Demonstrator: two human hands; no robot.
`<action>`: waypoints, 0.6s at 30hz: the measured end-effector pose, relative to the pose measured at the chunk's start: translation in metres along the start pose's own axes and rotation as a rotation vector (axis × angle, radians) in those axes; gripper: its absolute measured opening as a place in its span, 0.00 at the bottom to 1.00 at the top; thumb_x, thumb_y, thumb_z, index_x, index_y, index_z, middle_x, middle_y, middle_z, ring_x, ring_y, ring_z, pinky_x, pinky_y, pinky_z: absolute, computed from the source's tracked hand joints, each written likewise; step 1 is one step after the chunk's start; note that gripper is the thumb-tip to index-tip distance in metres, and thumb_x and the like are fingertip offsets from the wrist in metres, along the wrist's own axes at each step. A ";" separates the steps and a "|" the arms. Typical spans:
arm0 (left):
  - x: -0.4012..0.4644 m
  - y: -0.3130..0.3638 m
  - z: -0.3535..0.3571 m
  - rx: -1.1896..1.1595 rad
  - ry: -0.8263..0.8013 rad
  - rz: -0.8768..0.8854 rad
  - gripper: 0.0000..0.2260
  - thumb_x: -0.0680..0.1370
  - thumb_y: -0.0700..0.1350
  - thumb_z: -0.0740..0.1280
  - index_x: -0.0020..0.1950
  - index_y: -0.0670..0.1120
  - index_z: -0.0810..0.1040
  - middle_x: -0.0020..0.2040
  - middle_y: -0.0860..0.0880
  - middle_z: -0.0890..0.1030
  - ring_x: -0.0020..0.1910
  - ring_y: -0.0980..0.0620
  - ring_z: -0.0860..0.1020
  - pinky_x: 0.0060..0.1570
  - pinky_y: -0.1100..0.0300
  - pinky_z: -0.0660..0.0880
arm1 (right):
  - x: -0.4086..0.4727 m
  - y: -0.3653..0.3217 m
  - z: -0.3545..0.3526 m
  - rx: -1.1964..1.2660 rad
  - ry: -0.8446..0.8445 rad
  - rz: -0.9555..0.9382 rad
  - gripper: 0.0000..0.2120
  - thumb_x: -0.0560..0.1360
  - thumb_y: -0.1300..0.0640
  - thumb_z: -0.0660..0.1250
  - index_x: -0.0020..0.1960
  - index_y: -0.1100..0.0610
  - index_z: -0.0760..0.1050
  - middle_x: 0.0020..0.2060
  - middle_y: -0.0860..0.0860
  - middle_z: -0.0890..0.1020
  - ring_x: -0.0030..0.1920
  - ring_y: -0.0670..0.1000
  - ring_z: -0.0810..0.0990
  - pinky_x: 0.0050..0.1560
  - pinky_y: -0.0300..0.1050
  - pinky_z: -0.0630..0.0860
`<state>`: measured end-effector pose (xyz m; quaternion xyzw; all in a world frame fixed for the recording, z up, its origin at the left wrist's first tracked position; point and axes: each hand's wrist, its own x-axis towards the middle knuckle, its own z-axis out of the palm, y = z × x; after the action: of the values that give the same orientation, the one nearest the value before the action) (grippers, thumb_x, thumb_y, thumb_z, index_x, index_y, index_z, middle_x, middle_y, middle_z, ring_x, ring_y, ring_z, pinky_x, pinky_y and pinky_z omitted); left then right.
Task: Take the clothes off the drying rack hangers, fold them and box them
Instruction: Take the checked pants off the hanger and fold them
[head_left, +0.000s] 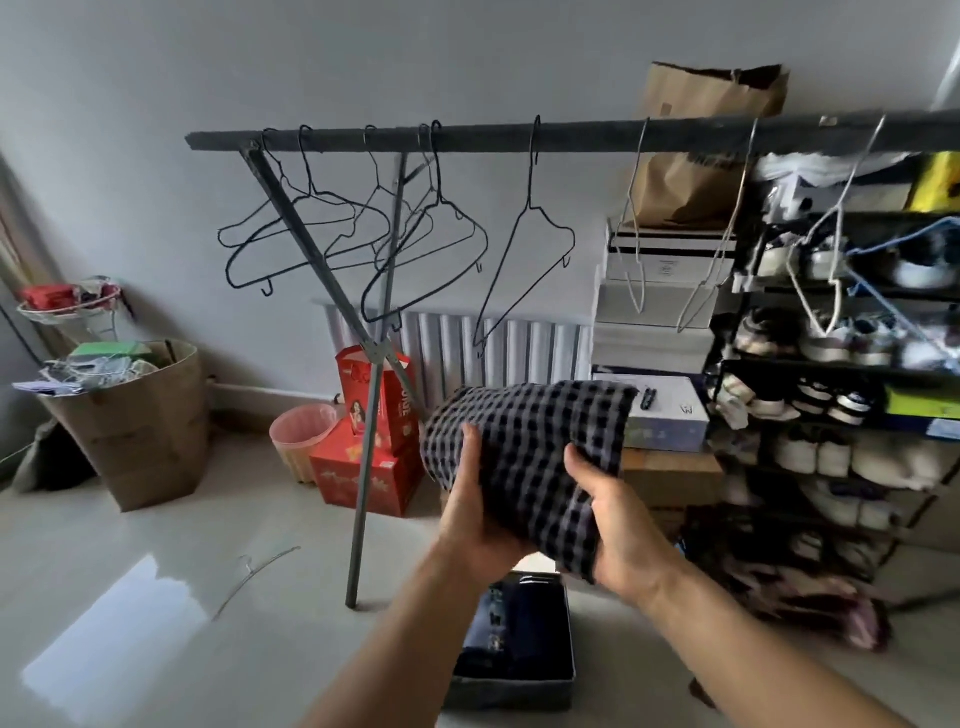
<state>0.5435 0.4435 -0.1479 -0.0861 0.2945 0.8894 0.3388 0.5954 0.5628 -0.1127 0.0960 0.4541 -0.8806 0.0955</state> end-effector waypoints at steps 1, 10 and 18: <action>-0.001 0.002 -0.003 -0.015 0.041 0.038 0.39 0.69 0.69 0.66 0.68 0.41 0.75 0.63 0.37 0.79 0.62 0.37 0.77 0.58 0.40 0.74 | 0.004 0.007 -0.001 0.044 0.005 0.027 0.20 0.80 0.50 0.60 0.64 0.61 0.76 0.57 0.57 0.83 0.58 0.56 0.82 0.57 0.52 0.76; -0.011 0.047 -0.058 0.078 0.219 0.350 0.40 0.59 0.50 0.81 0.68 0.41 0.73 0.61 0.39 0.80 0.58 0.37 0.80 0.47 0.43 0.80 | 0.037 0.018 -0.006 -0.182 0.211 -0.177 0.28 0.64 0.43 0.74 0.61 0.53 0.76 0.57 0.55 0.82 0.59 0.57 0.79 0.57 0.55 0.75; -0.016 0.045 -0.065 0.081 0.077 0.317 0.24 0.74 0.47 0.68 0.67 0.39 0.74 0.60 0.38 0.81 0.56 0.40 0.82 0.51 0.47 0.78 | 0.086 -0.010 0.040 -1.161 -0.012 -0.409 0.17 0.71 0.40 0.72 0.53 0.49 0.77 0.48 0.45 0.82 0.48 0.46 0.82 0.49 0.43 0.79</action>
<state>0.5234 0.3699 -0.1744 -0.0590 0.3526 0.9153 0.1858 0.5065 0.5282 -0.1043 -0.0655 0.8681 -0.4907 -0.0364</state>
